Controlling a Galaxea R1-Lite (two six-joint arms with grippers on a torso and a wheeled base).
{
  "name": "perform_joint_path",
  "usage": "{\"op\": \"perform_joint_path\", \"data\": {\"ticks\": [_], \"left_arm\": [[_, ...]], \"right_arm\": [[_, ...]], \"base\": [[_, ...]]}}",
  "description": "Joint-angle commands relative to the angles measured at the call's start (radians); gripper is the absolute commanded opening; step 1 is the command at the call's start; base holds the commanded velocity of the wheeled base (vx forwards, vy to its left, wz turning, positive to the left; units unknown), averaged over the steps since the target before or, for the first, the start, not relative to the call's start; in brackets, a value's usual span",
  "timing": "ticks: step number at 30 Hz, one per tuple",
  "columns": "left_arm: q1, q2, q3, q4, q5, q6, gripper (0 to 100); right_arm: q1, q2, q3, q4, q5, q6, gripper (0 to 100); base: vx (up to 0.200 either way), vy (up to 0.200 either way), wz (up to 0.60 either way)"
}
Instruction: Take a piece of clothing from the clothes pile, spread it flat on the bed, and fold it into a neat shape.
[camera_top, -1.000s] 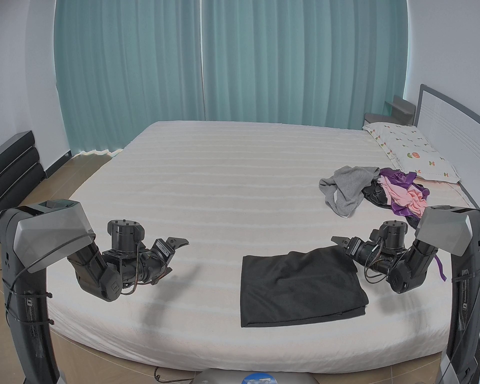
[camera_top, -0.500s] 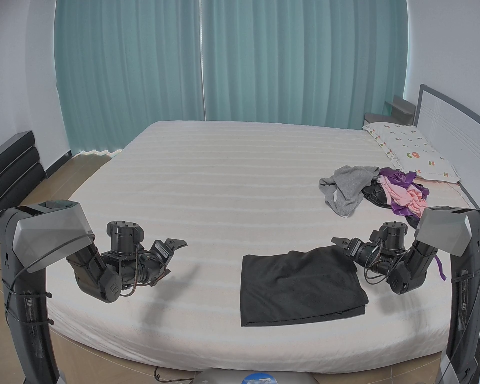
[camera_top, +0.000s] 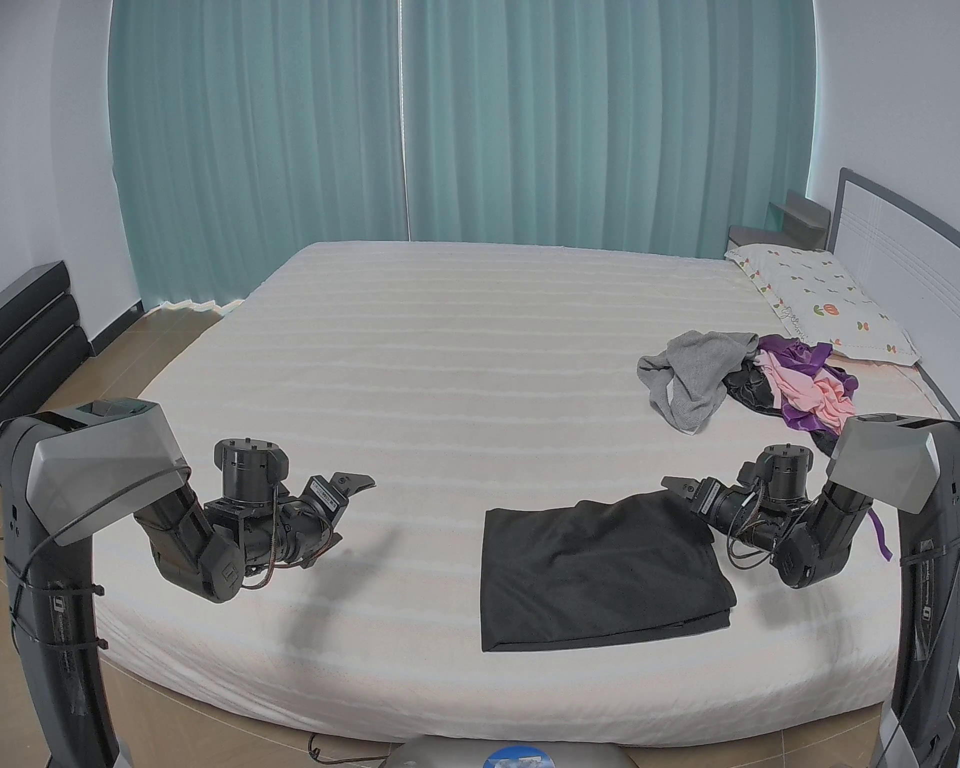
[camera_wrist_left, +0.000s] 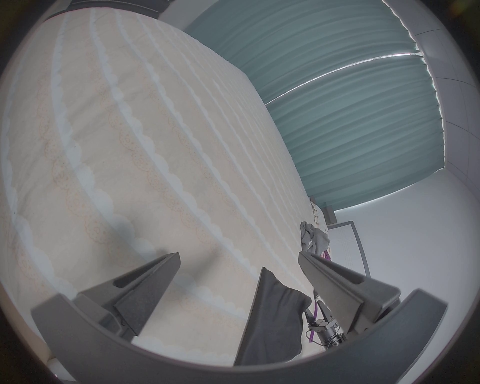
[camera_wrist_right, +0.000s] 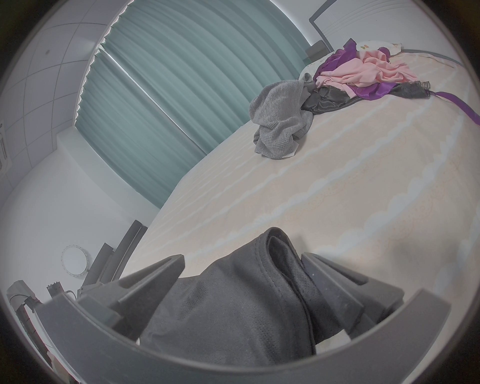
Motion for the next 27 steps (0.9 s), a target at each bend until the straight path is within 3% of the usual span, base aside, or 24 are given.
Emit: {"op": "perform_joint_path", "data": {"ticks": [1, 17, 24, 27], "left_arm": [[0.0, 0.002, -0.002, 0.0, -0.001, -0.001, 100], [-0.015, 0.013, -0.003, -0.002, 0.019, 0.015, 100], [-0.078, 0.027, -0.006, -0.002, 0.021, 0.062, 100], [-0.146, 0.058, -0.064, 0.008, 0.024, 0.102, 100]], "right_arm": [[-0.003, 0.01, -0.004, 0.0, 0.002, -0.001, 0], [-0.059, 0.01, -0.01, 0.006, 0.003, 0.002, 0], [-0.096, 0.004, 0.009, 0.002, 0.005, 0.007, 0], [-0.096, 0.013, 0.018, -0.002, 0.005, 0.007, 0]], "base": [[0.0, 0.0, 0.0], [0.0, 0.0, 0.0], [0.0, 0.0, 0.0], [0.0, 0.0, 0.0]]}}
